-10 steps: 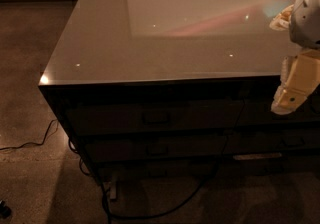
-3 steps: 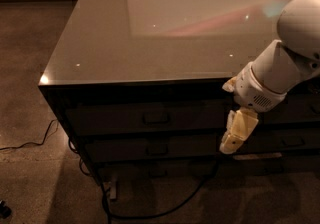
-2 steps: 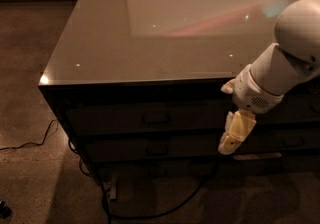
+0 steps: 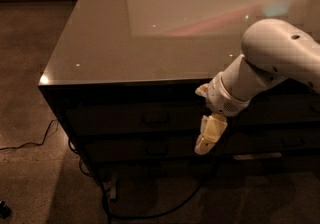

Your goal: Open top drawer

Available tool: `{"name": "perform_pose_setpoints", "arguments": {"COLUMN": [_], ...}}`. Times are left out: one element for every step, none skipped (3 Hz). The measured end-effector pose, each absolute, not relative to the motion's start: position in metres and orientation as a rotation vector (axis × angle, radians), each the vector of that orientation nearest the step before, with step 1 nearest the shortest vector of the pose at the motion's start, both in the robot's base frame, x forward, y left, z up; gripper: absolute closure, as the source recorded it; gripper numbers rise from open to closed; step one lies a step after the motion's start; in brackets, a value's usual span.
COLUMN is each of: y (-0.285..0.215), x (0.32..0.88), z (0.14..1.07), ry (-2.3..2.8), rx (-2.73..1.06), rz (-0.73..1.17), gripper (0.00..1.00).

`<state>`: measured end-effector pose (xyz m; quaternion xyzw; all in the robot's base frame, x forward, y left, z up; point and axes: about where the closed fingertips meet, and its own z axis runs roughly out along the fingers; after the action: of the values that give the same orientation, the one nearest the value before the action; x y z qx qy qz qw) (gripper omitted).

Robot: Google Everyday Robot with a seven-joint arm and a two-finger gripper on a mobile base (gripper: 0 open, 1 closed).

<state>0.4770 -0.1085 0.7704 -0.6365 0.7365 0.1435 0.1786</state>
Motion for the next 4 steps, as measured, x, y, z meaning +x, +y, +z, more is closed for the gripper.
{"name": "perform_pose_setpoints", "arguments": {"y": [-0.108, -0.107, -0.101, -0.093], "x": [0.477, 0.486, 0.502, 0.516], "z": [0.77, 0.755, 0.731, 0.711], "ry": [2.083, 2.094, 2.12, 2.138], "rx": [-1.8, -1.797, -1.82, -1.84], "rz": [0.406, 0.419, 0.388, 0.355], "gripper": [0.0, 0.0, 0.0, 0.0]}}
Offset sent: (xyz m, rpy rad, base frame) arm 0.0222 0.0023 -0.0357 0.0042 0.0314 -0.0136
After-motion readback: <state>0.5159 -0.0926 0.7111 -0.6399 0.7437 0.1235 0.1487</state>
